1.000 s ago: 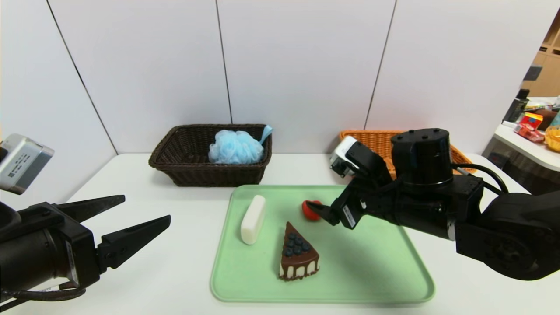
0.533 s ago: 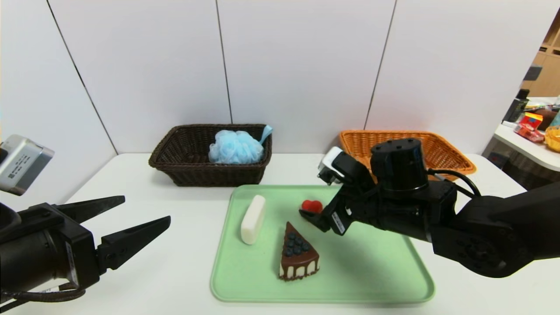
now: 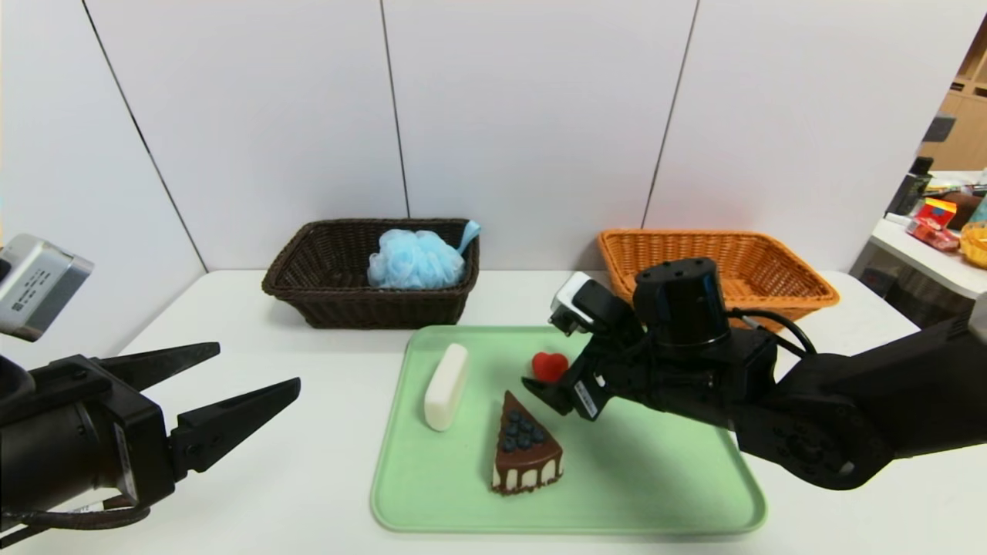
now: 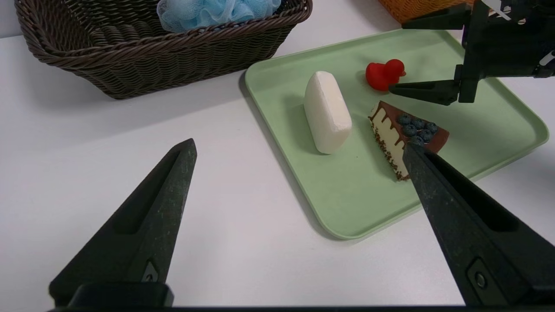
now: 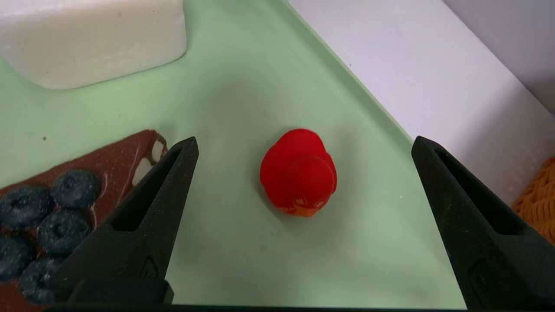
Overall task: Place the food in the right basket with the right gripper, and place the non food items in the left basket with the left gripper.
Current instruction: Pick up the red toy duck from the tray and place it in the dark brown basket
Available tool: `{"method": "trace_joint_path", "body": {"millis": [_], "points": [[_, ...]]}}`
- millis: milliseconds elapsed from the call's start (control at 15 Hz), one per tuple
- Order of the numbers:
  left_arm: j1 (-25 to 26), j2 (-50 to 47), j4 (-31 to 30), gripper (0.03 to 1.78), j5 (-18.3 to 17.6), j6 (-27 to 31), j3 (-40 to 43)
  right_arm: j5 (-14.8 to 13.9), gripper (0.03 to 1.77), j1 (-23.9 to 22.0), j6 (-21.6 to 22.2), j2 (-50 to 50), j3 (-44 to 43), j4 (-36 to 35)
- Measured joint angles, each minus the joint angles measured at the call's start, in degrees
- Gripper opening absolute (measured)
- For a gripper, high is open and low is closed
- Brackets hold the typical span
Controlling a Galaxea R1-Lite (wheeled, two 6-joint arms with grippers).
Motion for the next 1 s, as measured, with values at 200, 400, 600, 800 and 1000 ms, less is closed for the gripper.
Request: {"method": "trace_joint_path", "body": {"millis": [200, 400, 600, 800, 1000], "points": [[0.0, -0.04, 0.02, 1.69, -0.02, -0.05, 0.05, 0.0, 1.69, 0.0, -0.02, 1.39, 0.33, -2.72], [0.0, -0.15, 0.02, 1.69, -0.15, 0.0, 0.05, 0.01, 1.69, 0.0, -0.02, 2.11, 0.38, -2.76], [-0.02, -0.15, 0.02, 1.69, -0.17, 0.04, -0.09, 0.0, 1.69, -0.11, -0.27, 2.27, 0.72, -2.45], [-0.02, -0.2, 0.02, 1.69, -0.12, -0.05, 0.07, 0.21, 1.69, -0.48, -0.82, 2.38, 1.1, -2.12], [0.0, -0.24, 0.02, 1.69, -0.11, -0.05, 0.16, 0.26, 1.69, -0.63, -0.88, 2.49, 1.38, -2.06]]}}
